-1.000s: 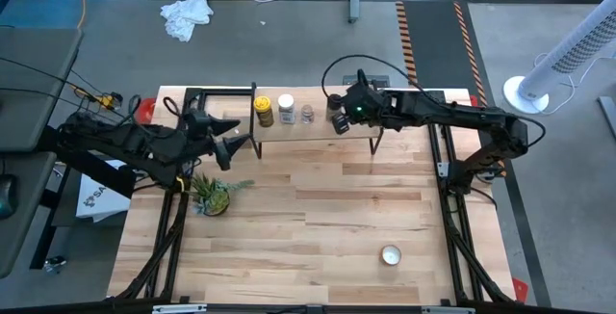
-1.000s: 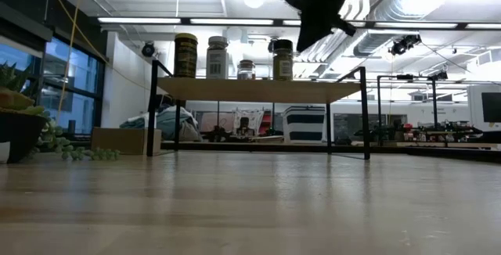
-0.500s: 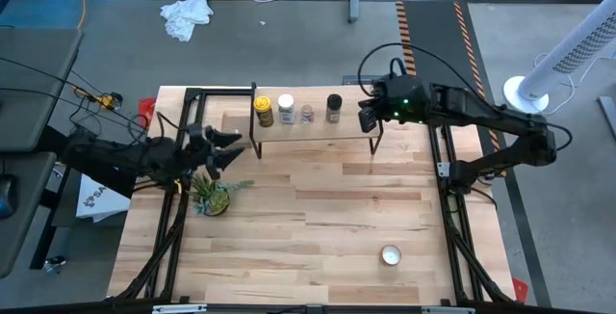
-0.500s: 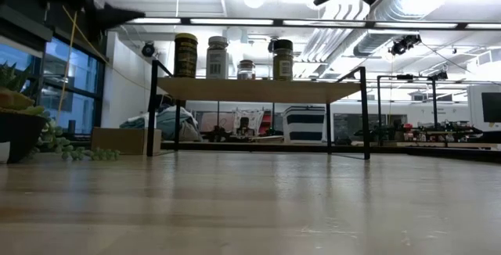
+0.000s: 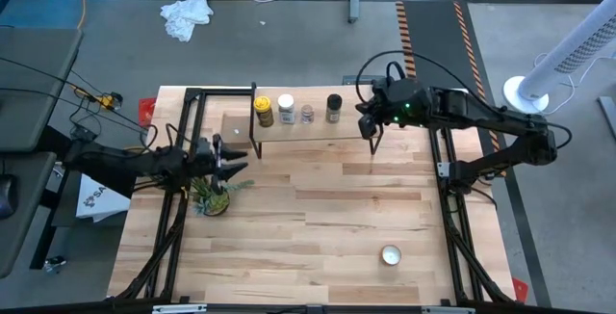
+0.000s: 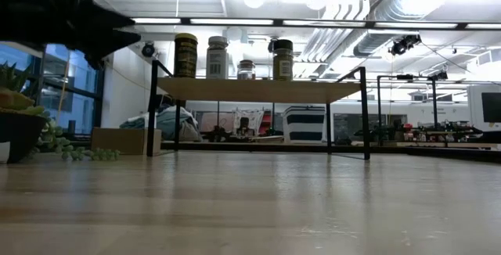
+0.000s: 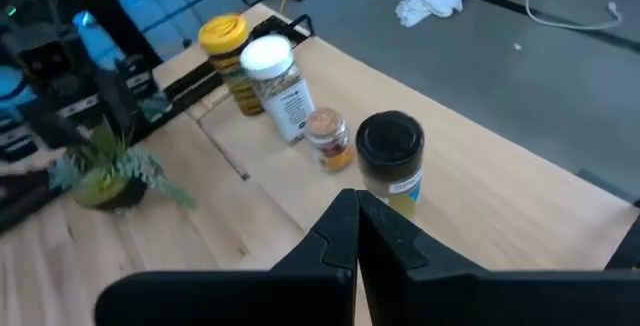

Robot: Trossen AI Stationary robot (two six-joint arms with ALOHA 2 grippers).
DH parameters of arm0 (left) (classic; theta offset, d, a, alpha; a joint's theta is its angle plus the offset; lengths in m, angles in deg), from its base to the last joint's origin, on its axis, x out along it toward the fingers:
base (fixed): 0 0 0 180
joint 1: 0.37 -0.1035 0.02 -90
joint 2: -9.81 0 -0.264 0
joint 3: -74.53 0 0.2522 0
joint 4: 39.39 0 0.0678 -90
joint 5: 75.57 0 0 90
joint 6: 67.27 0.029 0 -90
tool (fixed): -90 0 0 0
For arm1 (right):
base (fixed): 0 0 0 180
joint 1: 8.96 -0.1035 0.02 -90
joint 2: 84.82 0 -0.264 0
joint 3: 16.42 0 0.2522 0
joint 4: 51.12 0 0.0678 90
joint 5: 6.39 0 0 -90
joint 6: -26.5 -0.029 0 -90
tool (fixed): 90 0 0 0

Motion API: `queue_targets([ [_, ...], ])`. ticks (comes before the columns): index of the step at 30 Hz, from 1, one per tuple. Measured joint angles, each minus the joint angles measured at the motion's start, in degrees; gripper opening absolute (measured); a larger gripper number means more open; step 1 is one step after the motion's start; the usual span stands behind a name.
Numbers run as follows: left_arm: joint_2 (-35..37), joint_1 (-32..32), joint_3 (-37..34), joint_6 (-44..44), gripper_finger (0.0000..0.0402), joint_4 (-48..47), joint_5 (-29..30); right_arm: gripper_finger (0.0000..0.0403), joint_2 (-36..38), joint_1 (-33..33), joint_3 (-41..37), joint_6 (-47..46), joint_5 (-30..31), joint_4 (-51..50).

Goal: Shelf spices
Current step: Return to Home Position

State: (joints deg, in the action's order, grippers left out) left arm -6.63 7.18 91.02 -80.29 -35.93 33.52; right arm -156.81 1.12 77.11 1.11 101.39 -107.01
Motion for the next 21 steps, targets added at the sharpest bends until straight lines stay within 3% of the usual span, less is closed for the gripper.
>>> queue_targets([
  [6, 0.00, 0.00, -2.10, 2.17, 0.0022, -0.58, -0.98, 0.0000, 0.32, -2.71, -1.10, 1.72, 3.62, -4.44],
  [9, 0.02, -0.06, -2.10, 4.54, 0.0015, 1.43, -2.00, 0.0000, 3.57, -5.22, -8.87, -0.60, 3.30, 0.72],
  [12, 0.02, -0.11, -2.10, 7.50, 0.0007, 3.37, -2.10, 0.0000, 9.30, -8.43, -22.89, -5.81, 3.56, 15.00],
  [15, 0.02, -1.04, -2.10, 8.09, 0.0003, 3.70, -1.98, 0.0000, 14.03, -9.47, -39.43, -9.07, 4.53, 35.70],
  [19, 0.02, -2.67, -2.10, 7.65, 0.0001, 3.69, -2.01, 0.0000, 14.57, -2.87, -55.82, -8.58, -0.15, 68.45],
  [21, 0.02, -3.69, -2.10, 7.76, 0.0001, 3.66, -1.88, 0.0000, 13.14, 1.46, -59.96, -7.44, -5.59, 77.09],
])
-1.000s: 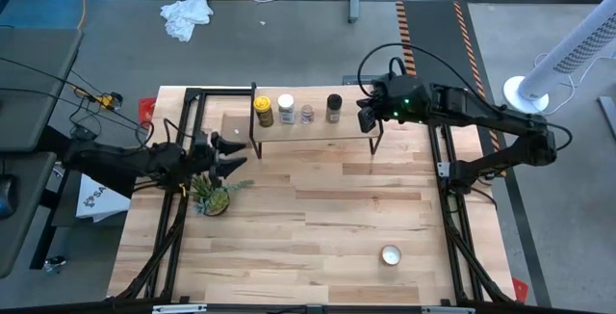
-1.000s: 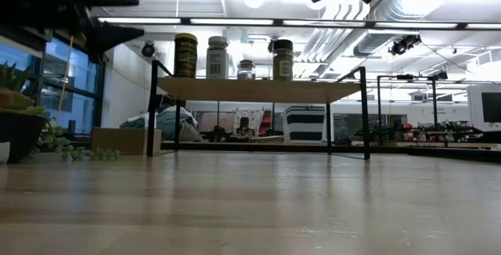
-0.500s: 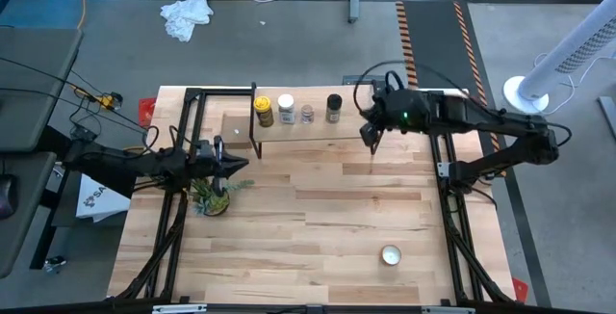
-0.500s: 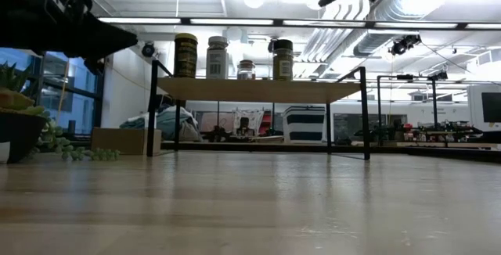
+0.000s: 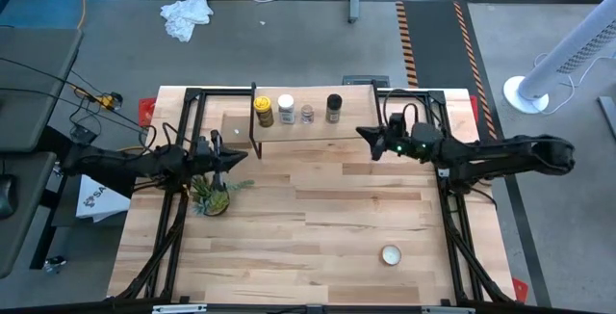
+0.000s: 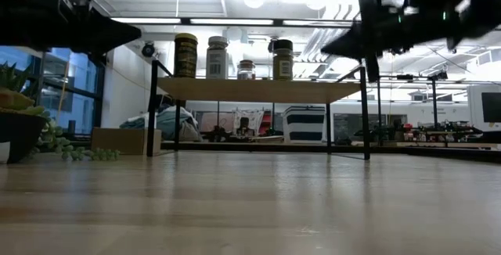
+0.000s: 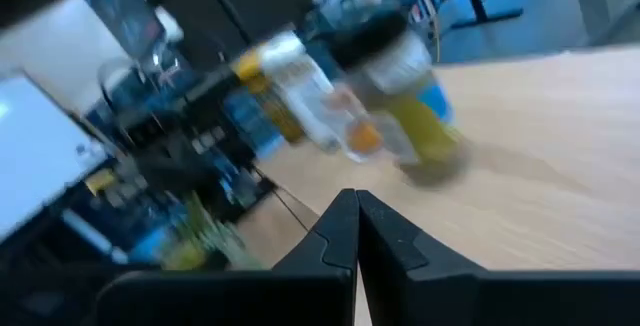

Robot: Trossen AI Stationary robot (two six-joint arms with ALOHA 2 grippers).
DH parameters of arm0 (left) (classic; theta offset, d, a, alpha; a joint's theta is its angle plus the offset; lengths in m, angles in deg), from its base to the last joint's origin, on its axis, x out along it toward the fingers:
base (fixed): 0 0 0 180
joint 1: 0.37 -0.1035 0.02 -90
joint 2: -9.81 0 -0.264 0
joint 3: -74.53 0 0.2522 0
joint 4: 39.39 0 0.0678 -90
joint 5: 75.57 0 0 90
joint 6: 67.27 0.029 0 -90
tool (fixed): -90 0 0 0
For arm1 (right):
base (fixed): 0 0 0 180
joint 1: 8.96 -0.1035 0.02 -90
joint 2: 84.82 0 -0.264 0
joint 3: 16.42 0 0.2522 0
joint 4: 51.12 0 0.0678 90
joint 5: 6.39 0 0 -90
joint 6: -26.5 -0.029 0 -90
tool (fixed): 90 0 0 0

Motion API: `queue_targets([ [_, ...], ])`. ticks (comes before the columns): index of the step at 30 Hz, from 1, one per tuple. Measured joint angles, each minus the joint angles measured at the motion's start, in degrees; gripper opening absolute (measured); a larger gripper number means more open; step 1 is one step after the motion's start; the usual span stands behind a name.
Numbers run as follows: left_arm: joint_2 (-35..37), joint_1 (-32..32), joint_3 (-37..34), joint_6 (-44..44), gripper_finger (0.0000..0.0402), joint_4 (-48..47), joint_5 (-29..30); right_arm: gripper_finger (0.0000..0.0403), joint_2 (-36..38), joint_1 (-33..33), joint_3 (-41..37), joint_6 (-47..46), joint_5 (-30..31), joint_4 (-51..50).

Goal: Shelf spices
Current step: Return to Home Position

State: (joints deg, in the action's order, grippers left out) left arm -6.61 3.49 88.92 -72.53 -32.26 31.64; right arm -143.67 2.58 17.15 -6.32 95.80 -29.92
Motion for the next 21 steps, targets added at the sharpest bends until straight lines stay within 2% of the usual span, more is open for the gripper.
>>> queue_targets([
  [5, 0.00, -2.40, 0.00, 0.28, 0.0001, -0.01, -0.66, 0.0000, -1.09, 9.08, -3.28, 6.77, -13.90, 3.15],
  [9, 0.00, -4.00, 0.00, 2.39, 0.0001, -0.07, -2.03, 0.0000, -1.16, 11.81, -3.91, 13.99, -22.11, 0.70],
  [13, 0.00, -5.45, 0.00, 4.25, 0.0001, -0.15, -2.10, 0.0000, -1.12, 10.61, -3.88, 17.86, -25.45, -3.95],
  [17, 0.00, -6.73, 0.00, 4.74, 0.0000, -0.09, -0.21, 0.0000, -0.35, 5.99, -3.90, 17.30, -25.58, -2.97],
  [19, 0.00, -7.36, 0.00, 4.48, 0.0000, -0.02, 0.48, 0.0000, 1.24, 3.17, -3.86, 17.79, -25.05, -2.66],
  [21, 0.00, -7.91, 0.00, 4.25, 0.0000, 0.02, 0.56, 0.0000, 2.96, 0.52, -3.82, 19.41, -21.95, -5.07],
])
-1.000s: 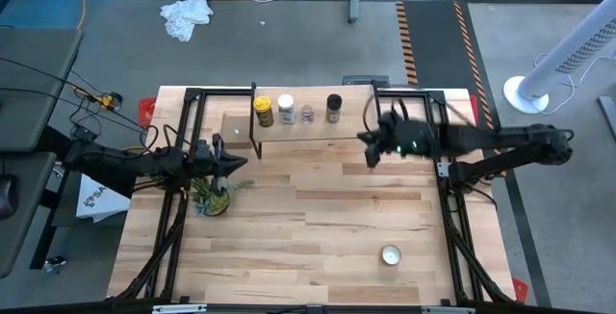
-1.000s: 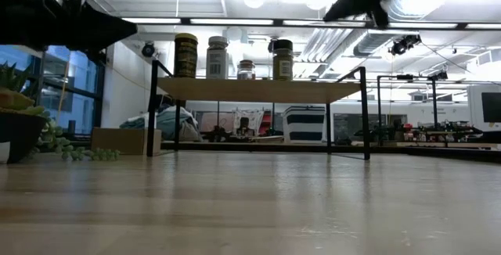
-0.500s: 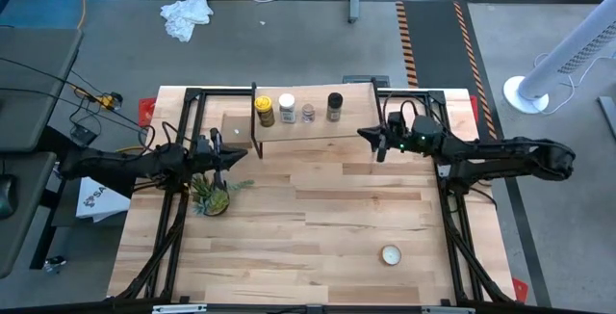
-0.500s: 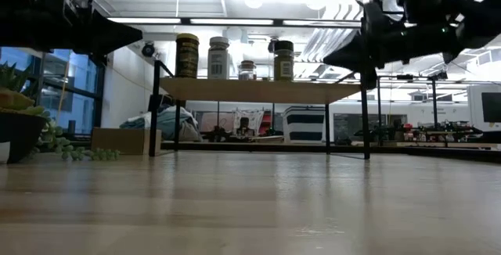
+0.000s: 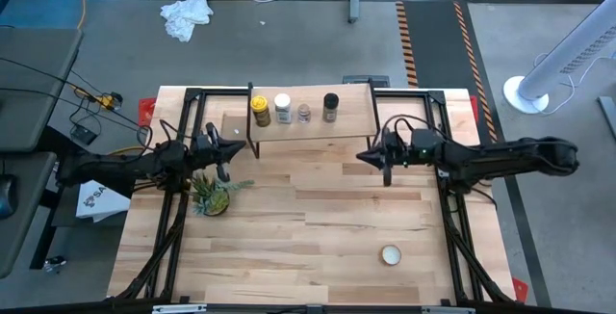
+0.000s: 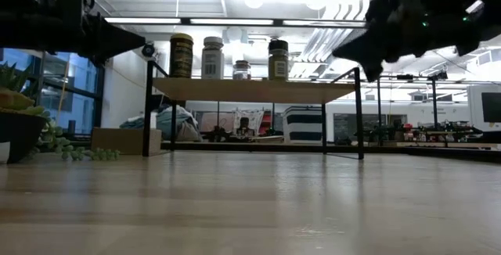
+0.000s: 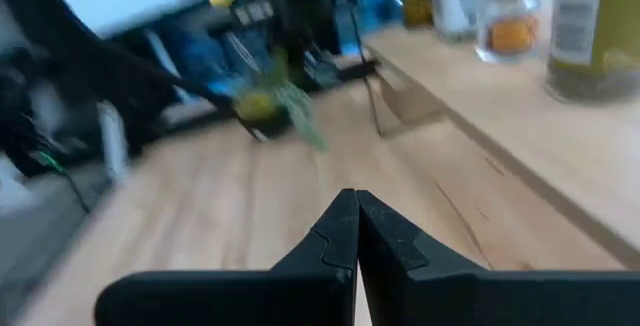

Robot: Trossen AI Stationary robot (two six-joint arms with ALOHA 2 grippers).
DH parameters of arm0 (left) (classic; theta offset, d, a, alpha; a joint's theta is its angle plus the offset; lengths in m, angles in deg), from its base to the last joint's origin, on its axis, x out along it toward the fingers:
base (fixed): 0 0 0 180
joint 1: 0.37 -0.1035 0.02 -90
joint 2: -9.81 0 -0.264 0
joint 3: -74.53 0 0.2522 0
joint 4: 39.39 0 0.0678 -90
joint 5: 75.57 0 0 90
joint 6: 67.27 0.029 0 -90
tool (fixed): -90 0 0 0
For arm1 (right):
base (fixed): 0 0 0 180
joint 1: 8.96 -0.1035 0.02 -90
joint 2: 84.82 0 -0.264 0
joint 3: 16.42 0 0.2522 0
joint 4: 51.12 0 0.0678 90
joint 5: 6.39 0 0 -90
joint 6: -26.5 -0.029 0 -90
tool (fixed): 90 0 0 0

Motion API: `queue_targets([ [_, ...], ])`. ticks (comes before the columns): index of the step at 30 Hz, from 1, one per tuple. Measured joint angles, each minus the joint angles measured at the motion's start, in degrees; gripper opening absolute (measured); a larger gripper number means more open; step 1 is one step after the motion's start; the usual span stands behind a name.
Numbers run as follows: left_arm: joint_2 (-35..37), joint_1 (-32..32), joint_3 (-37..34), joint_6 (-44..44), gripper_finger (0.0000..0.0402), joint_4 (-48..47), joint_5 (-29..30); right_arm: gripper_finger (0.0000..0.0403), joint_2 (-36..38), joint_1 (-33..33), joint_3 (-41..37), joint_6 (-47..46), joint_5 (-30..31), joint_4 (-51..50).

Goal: Shelf spices
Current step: Return to Home Position

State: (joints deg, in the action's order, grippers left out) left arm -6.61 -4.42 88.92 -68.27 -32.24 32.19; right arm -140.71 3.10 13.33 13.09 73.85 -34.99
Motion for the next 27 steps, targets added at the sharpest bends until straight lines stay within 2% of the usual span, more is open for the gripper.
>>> queue_targets([
  [3, 0.00, -0.68, 0.00, -0.21, 0.0000, 0.00, -0.57, 0.0000, 2.02, -3.28, -0.19, 3.62, 7.86, -6.45],
  [5, 0.00, -0.90, 0.02, -0.23, 0.0000, -0.02, -0.82, 0.0000, 2.86, -4.66, -2.46, 5.49, 11.06, -3.80],
  [10, 0.00, -0.88, 0.02, 0.19, 0.0000, -0.03, -1.17, 0.0000, 3.53, -5.39, -15.17, 4.44, 11.40, 19.77],
  [12, -0.03, -0.88, 0.02, 0.90, 0.0000, -0.04, -1.18, 0.0000, 3.85, -5.31, -15.29, 4.93, 12.87, 19.53],
  [15, 0.00, -0.86, 0.07, 1.29, 0.0000, -0.58, -0.99, 0.0000, 3.88, -5.36, -15.42, 8.72, 11.82, 19.24],
  [18, -0.39, -0.88, 0.13, 0.86, 0.0000, -3.49, -0.19, 0.0000, 3.73, -5.37, -15.45, 8.51, 11.42, 14.07],
  [22, -0.44, -0.86, 0.07, 0.67, 0.0001, -10.28, 0.53, 0.0000, 3.56, -5.22, -15.45, 6.93, 12.04, -0.11],
  [27, -0.44, -0.86, 0.07, 0.67, 0.0004, -16.39, 0.62, 0.0000, 3.59, -5.21, -15.45, 3.69, 12.20, -9.17],
])
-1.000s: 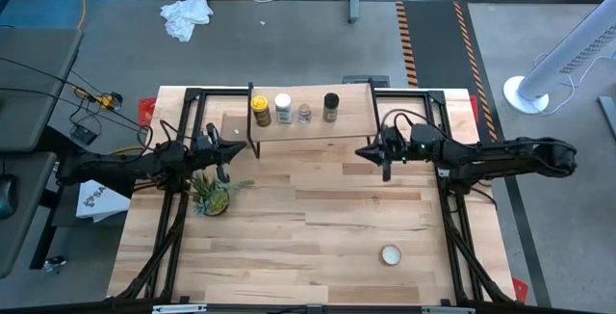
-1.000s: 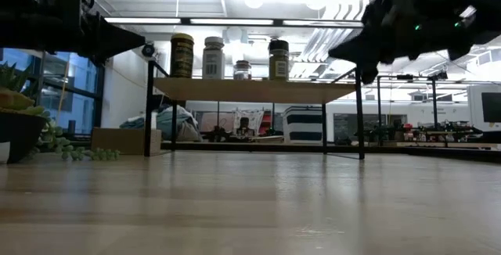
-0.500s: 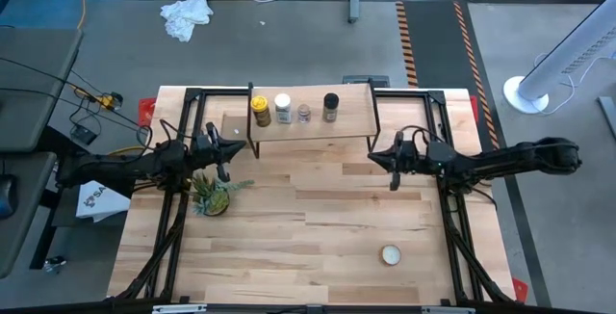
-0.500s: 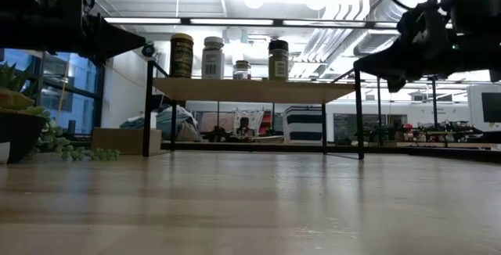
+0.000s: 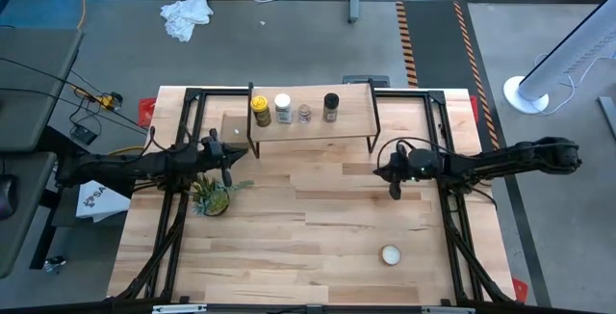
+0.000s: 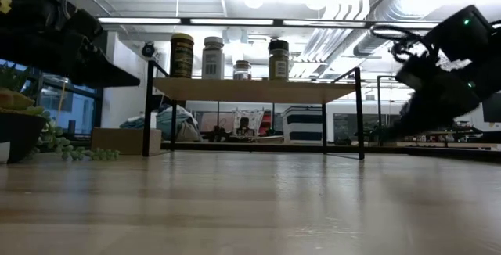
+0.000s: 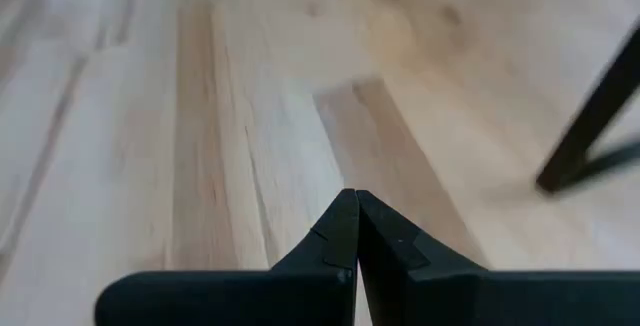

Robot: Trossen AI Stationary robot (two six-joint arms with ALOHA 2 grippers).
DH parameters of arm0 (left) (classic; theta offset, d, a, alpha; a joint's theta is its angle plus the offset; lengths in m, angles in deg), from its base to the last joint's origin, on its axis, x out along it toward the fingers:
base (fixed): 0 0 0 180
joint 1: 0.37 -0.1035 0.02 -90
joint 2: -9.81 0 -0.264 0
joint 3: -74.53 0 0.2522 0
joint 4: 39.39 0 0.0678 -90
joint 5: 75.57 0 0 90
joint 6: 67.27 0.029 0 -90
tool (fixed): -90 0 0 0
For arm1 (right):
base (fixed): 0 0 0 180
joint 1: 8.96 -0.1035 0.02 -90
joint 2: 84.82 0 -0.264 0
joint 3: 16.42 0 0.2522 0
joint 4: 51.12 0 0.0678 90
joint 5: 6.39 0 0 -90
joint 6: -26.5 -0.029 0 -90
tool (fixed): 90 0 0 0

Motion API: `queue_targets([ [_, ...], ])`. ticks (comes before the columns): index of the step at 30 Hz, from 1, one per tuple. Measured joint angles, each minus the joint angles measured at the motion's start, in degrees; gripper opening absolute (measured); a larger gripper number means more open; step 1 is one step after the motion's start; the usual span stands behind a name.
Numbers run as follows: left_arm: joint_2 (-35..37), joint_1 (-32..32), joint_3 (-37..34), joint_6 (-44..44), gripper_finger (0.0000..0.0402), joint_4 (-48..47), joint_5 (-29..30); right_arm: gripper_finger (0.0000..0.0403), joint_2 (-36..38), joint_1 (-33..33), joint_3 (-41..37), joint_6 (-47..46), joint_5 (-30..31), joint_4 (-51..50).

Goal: Shelf spices
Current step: Return to Home Position

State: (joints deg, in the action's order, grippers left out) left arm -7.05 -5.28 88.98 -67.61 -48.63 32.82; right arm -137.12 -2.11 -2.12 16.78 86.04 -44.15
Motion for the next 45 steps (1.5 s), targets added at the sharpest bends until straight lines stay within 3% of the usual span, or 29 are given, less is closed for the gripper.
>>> queue_targets([
  [10, 0.00, 0.00, 0.00, -0.02, 0.0005, -1.49, 0.00, 0.0000, 2.16, -0.11, -0.02, -0.64, 0.00, -11.16],
  [15, 2.99, 0.00, 0.00, -0.02, 0.0005, -1.56, -0.10, 0.0000, 14.97, -0.13, -0.01, -0.73, -0.01, -19.33],
  [22, 16.69, 0.00, 0.00, -0.02, 0.0005, -1.58, -0.15, 0.0000, 34.14, -0.13, 0.02, -0.68, -0.50, -19.66],
  [31, 16.68, 0.26, 0.00, -0.04, 0.0005, -1.62, -0.28, 0.0000, 51.55, -0.11, 0.02, -0.72, -0.52, -19.73],
  [45, 16.68, 0.24, 0.00, -0.04, 0.0005, -1.64, -0.33, 0.0000, 52.30, -0.89, 0.02, -0.74, -0.50, -18.54],
])
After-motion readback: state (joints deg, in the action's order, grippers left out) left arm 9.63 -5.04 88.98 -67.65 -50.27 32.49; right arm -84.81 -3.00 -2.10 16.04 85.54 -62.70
